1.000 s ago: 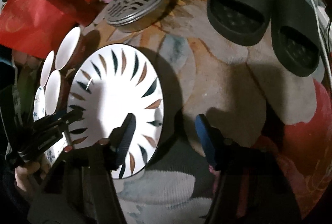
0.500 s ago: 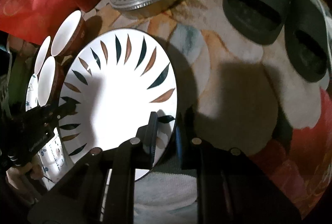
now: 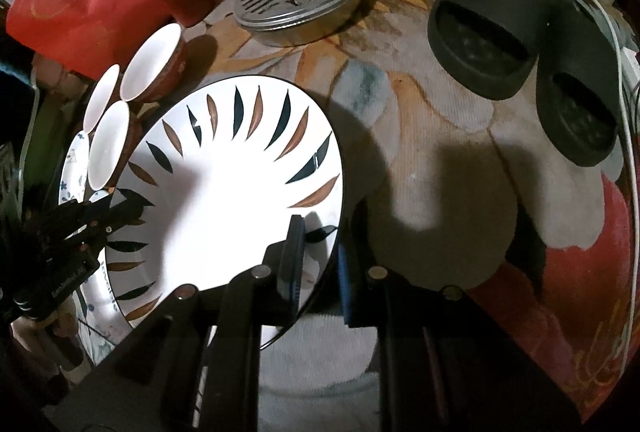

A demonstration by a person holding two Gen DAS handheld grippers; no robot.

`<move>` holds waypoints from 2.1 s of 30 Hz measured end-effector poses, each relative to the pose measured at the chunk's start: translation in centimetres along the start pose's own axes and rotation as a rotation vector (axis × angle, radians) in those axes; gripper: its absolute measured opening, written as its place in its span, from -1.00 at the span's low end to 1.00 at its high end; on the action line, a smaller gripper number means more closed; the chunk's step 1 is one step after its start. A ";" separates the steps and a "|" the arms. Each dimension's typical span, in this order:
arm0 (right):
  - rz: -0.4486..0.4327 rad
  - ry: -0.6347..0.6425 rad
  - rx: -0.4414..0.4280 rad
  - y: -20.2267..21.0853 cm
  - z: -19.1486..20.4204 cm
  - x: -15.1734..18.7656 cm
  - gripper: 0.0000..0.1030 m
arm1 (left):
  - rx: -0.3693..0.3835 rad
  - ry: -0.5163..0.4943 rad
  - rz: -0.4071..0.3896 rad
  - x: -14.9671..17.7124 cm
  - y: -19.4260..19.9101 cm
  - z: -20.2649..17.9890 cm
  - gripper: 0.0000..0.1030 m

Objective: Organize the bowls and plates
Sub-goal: 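Close the left tool on the striped plate rim and lift it, then carry the striped plate toward the right tool and lower it onto the table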

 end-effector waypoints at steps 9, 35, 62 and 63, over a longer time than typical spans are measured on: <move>-0.004 -0.012 0.020 3.1 -2.5 3.4 -0.70 | 0.020 -0.074 -0.008 0.8 1.7 -5.0 -0.61; -0.022 -0.368 0.053 5.9 -21.2 19.1 -0.67 | 0.055 -0.366 0.107 3.1 -4.4 -28.2 -0.62; -0.032 -0.513 0.086 7.2 -14.5 21.6 1.00 | 0.054 -0.282 0.114 5.9 0.1 -25.5 0.96; -0.033 -0.515 0.092 7.3 -14.4 21.6 1.00 | 0.054 -0.274 0.115 5.9 0.2 -25.3 0.96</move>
Point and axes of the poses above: each gripper's, at about its wrist camera, not at the fingertips, and y roughly against the way its jaws point, z to its left, x to its underside, the point moved 6 cm from there along -y, roughly the way its jaws point, and after that the axes turned 15 degrees about z, right-handed, at the moved point
